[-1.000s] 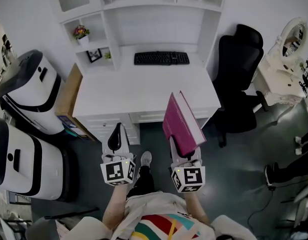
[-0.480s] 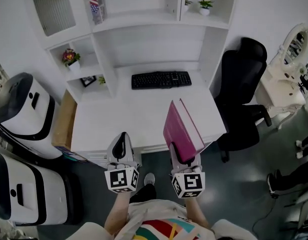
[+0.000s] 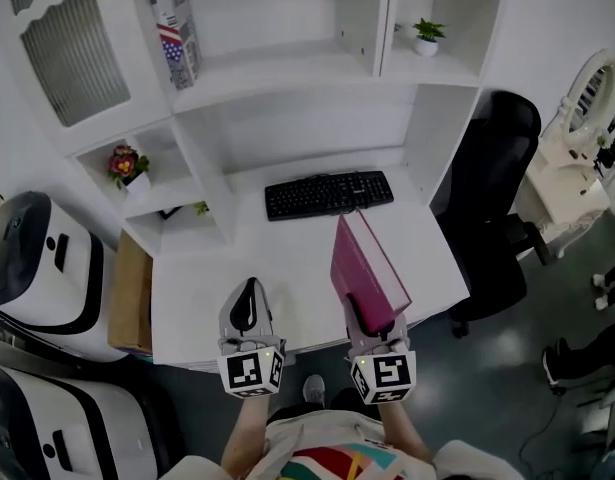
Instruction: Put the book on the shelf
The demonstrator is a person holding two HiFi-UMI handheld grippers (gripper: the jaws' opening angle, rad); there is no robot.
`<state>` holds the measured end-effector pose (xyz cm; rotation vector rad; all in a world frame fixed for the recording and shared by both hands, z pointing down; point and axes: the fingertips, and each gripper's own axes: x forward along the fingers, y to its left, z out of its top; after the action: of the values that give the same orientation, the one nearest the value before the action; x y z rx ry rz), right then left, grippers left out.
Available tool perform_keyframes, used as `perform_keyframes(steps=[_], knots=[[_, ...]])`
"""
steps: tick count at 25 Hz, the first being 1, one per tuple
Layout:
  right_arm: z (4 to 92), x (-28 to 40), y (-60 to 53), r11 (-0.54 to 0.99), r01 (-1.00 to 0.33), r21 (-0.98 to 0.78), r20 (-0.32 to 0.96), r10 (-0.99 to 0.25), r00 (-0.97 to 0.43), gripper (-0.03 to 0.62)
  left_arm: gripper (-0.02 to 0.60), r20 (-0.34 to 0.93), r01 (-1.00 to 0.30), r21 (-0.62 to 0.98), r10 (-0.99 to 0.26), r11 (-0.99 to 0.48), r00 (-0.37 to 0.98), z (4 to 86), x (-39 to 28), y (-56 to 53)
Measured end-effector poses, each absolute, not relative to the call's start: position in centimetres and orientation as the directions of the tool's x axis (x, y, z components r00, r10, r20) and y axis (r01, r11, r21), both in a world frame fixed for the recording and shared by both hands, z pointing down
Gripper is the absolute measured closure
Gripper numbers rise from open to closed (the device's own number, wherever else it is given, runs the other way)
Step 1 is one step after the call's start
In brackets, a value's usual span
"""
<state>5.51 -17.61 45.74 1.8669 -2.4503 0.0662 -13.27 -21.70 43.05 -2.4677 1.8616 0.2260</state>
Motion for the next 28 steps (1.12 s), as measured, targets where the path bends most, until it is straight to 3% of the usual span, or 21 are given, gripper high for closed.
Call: perform_keyframes(steps=[13, 28], knots=[[46.2, 3.2, -22.5, 0.331, -0.943, -0.024, 0.084, -0.94, -0.332, 0.45, 0.578, -0.131, -0.977, 0.042, -0.971, -0.208, 0.201, 42.9, -15.2, -24.3], [45.1, 6.2, -25.2, 0.304, -0.952, -0.044, 0.074, -0.949, -0.306, 0.45, 0.581, -0.122, -0.985, -0.018, -0.978, -0.169, 0.17, 41.6, -12.4, -26.4]])
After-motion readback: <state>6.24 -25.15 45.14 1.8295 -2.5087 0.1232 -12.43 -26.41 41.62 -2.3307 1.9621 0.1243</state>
